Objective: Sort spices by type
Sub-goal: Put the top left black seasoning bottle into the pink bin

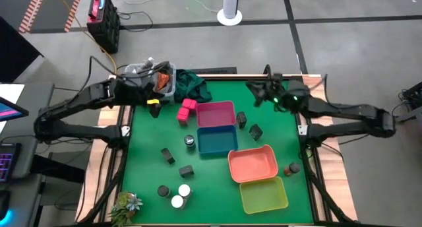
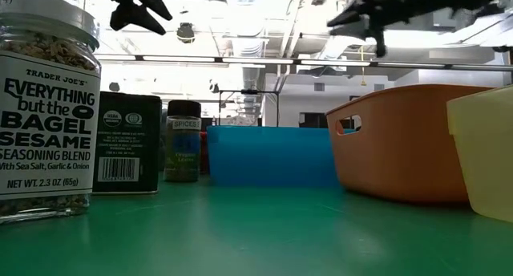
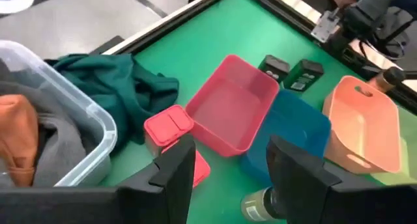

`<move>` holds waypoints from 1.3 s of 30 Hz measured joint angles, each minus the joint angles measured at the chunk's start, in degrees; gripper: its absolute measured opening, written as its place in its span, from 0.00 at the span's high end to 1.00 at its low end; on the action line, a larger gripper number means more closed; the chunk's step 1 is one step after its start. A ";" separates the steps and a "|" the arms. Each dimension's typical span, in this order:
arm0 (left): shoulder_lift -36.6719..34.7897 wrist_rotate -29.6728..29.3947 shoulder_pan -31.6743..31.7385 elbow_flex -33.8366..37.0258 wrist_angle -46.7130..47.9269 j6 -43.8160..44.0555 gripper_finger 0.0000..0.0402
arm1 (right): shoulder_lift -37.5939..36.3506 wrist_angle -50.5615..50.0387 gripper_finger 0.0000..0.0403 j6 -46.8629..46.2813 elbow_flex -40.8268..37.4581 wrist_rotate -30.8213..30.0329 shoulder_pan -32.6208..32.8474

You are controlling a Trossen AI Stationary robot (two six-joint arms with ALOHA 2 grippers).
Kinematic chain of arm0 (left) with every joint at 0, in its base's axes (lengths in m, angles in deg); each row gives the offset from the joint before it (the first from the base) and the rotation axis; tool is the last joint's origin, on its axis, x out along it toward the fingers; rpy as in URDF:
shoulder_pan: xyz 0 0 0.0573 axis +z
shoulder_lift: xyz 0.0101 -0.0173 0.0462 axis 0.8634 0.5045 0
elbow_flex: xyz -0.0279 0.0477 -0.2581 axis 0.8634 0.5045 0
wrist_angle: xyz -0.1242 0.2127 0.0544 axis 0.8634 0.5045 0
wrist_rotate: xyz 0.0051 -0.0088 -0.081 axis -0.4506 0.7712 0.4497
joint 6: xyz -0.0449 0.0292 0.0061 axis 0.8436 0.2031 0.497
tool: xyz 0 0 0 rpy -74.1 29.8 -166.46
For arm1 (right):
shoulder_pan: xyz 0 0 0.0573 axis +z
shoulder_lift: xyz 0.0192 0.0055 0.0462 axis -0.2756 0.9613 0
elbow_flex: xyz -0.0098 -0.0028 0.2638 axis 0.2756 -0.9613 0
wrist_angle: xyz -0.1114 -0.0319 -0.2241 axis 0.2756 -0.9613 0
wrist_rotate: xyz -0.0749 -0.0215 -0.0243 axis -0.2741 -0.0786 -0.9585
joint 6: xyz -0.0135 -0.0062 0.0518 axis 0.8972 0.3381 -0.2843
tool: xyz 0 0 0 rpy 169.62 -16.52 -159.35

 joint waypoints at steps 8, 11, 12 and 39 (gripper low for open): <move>0.44 0.31 -1.90 -0.20 -0.10 -0.24 0.56 | 10.14 -0.32 0.73 -6.28 12.75 4.03 -2.11; 1.56 -0.59 -2.82 -0.25 -1.13 -1.00 0.56 | 12.63 -3.65 0.73 -4.38 16.62 20.85 -3.58; 2.15 -0.45 -3.08 -0.25 -1.62 -0.07 0.56 | 13.40 -6.04 0.73 -3.92 18.36 25.11 -3.67; 17.81 1.41 -24.16 -0.25 5.37 9.71 0.44 | 18.17 -61.18 0.37 13.00 38.36 7.76 12.46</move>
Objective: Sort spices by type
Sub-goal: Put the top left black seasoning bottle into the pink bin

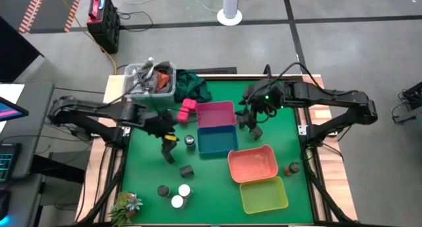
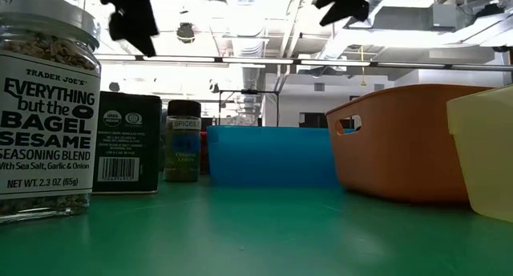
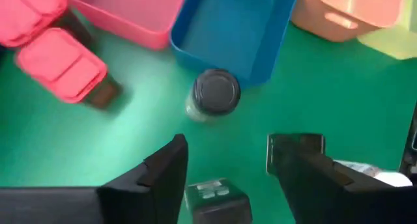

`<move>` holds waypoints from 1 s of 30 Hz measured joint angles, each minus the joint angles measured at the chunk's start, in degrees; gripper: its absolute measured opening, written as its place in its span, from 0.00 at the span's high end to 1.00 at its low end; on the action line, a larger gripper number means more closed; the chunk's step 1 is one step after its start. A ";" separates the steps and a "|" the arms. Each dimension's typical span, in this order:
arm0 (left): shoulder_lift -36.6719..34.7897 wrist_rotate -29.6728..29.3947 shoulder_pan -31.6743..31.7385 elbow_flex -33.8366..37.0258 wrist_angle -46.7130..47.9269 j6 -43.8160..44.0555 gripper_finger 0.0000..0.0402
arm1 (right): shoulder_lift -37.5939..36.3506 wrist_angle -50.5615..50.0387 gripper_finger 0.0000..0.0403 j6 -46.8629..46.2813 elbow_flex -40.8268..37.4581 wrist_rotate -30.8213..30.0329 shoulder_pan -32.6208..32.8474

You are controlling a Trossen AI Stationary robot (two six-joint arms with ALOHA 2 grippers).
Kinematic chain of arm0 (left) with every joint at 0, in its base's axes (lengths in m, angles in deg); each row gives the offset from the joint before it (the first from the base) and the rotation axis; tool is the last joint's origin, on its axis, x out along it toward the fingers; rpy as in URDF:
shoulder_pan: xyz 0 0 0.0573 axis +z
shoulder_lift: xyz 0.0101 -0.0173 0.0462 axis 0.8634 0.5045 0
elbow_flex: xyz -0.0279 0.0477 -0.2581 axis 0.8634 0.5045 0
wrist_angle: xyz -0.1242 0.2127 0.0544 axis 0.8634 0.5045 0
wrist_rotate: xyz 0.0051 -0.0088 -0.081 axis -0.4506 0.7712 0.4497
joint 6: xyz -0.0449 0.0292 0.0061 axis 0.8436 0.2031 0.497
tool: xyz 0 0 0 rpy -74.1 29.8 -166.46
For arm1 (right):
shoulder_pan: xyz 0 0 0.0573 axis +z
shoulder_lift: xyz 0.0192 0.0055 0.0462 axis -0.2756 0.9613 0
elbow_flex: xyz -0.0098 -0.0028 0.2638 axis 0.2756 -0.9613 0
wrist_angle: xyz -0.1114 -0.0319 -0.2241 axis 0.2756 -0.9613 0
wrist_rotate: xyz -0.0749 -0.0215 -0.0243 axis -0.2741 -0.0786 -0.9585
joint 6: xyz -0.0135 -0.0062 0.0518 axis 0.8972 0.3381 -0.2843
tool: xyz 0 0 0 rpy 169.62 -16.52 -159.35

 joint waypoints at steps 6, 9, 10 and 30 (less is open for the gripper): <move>8.63 7.28 3.01 -1.21 -0.71 -7.36 0.29 | -0.28 -3.27 0.33 -2.38 0.00 -5.59 4.02; 11.26 5.23 3.15 -3.59 -0.60 -12.10 0.25 | -0.28 -3.48 0.33 -3.75 0.00 -6.93 5.72; 11.87 4.92 3.15 -4.39 -0.67 -13.58 0.24 | -0.34 -3.50 0.33 -4.31 0.00 -7.62 6.17; 23.15 4.36 3.83 -4.99 -5.76 -24.22 0.23 | -1.38 -10.57 0.33 -12.99 -0.02 -18.63 12.77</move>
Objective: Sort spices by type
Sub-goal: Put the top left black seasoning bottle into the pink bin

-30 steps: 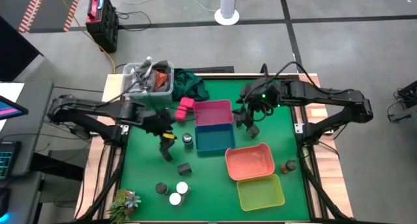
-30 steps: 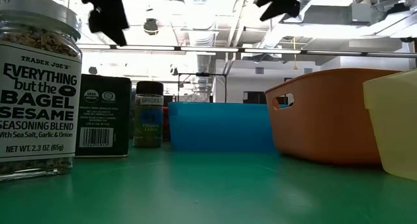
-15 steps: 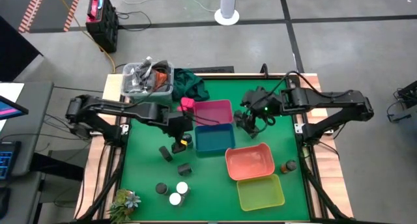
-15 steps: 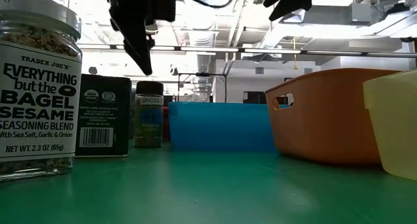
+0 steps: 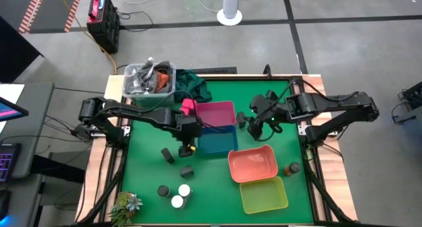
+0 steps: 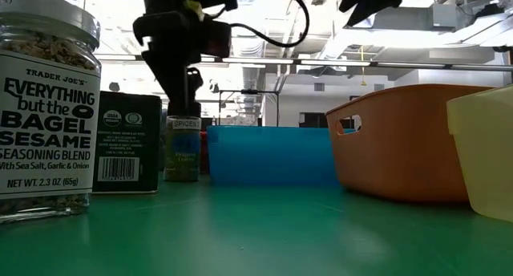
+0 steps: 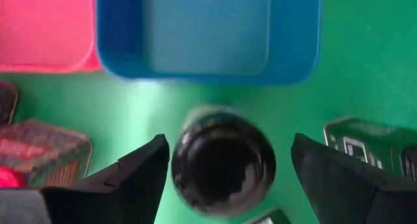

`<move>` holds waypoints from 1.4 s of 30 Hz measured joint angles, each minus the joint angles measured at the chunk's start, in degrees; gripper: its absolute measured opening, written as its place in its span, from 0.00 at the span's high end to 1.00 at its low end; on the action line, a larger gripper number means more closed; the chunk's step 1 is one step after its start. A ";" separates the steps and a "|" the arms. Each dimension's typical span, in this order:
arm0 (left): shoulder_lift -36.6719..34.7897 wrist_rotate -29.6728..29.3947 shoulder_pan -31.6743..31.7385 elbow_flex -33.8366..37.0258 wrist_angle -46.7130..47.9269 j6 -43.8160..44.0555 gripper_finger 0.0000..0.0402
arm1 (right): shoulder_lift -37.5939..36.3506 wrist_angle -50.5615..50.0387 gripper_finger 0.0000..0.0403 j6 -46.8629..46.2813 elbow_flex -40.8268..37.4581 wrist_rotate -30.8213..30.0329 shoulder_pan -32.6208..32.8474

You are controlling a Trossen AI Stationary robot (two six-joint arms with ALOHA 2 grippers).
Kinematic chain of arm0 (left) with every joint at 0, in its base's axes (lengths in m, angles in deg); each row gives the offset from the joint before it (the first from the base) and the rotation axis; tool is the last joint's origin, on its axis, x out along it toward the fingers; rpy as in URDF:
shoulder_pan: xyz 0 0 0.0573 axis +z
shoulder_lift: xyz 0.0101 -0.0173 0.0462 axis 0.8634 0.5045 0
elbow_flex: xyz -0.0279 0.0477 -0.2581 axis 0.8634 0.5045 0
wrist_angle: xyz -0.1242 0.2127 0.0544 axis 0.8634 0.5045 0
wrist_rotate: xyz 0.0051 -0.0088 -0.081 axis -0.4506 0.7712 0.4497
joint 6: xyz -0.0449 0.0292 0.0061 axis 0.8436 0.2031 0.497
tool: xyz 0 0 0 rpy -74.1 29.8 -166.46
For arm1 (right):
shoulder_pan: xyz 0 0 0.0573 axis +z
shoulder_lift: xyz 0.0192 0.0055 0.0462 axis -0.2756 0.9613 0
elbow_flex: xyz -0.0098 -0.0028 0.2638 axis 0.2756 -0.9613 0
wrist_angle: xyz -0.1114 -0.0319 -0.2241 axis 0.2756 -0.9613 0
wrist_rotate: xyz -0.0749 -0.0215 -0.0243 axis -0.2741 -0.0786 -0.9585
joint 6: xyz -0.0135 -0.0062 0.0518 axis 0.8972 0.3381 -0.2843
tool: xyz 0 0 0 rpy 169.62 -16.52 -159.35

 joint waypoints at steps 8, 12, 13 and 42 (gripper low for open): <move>-0.13 -0.87 0.09 0.01 -1.42 -2.72 0.34 | -0.83 -4.24 0.33 -2.04 0.00 -3.43 1.40; -0.11 -0.68 0.09 0.03 -0.98 -4.07 0.47 | -1.56 -4.86 0.33 -2.02 0.00 -4.21 1.31; -0.12 -0.49 0.09 0.03 -0.96 -4.07 0.50 | -1.78 -4.86 0.33 -2.02 0.00 -4.26 1.10; -11.12 9.89 15.38 -2.41 -5.38 1.27 0.51 | -3.13 -4.33 0.33 -2.08 -0.02 -4.26 -0.62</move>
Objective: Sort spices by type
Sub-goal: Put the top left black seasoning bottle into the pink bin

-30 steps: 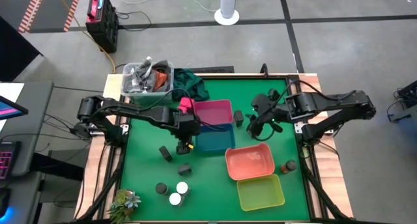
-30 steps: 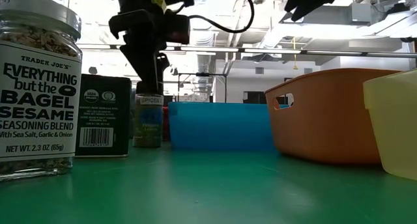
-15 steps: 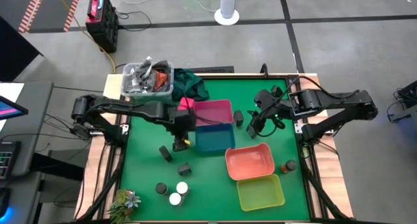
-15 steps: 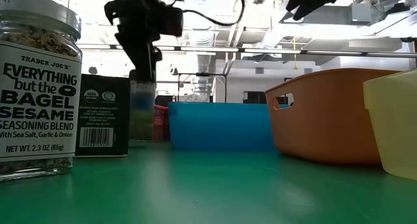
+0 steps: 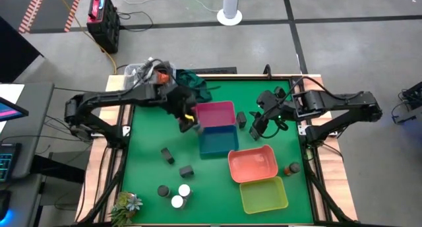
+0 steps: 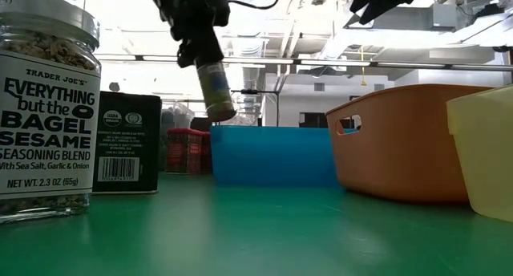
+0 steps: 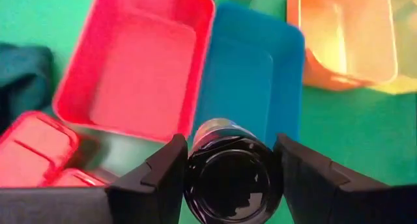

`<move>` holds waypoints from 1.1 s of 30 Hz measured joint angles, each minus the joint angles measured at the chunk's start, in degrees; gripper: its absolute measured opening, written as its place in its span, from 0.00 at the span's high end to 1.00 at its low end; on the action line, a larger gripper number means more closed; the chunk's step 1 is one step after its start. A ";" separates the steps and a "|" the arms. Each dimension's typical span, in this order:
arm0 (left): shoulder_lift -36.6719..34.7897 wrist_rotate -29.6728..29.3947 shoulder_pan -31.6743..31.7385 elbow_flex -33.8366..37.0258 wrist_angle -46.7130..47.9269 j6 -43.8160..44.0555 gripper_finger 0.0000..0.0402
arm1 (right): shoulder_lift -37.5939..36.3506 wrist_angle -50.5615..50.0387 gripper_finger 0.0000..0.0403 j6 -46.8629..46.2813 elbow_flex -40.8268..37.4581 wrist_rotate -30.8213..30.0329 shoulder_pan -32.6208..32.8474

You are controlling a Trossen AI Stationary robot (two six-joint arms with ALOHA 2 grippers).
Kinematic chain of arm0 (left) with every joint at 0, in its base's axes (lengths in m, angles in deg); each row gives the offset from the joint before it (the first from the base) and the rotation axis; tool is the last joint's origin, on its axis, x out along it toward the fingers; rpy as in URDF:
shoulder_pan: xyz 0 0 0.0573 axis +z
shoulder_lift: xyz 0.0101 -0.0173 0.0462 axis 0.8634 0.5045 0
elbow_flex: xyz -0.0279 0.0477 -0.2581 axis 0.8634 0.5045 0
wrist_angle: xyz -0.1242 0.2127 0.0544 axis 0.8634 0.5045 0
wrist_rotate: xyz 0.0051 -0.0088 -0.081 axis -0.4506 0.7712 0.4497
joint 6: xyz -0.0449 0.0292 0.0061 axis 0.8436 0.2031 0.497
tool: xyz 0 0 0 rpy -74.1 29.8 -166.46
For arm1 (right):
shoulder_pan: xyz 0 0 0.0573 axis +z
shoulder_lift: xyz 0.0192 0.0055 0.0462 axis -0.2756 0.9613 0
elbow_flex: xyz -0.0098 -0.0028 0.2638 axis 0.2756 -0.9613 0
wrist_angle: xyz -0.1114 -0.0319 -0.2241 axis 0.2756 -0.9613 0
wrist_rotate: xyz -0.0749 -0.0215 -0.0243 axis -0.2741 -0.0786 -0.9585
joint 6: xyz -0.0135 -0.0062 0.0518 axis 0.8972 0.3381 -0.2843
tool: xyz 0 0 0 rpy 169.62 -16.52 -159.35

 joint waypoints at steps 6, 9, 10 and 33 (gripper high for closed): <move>1.47 -1.17 2.78 -2.87 -3.86 -1.06 0.51 | 0.00 1.61 0.33 -0.09 0.00 0.00 -0.09; 2.95 -1.46 3.79 -2.94 -7.68 -2.77 0.51 | 0.00 3.02 0.33 0.01 0.00 0.00 -0.55; 3.82 -1.44 4.11 -2.99 -9.02 -3.09 0.51 | 0.00 3.40 0.33 0.20 0.00 -0.02 -0.69; 14.63 -8.23 4.88 -2.89 -6.01 -8.48 0.44 | 0.00 4.76 0.33 2.03 0.00 -0.59 -2.40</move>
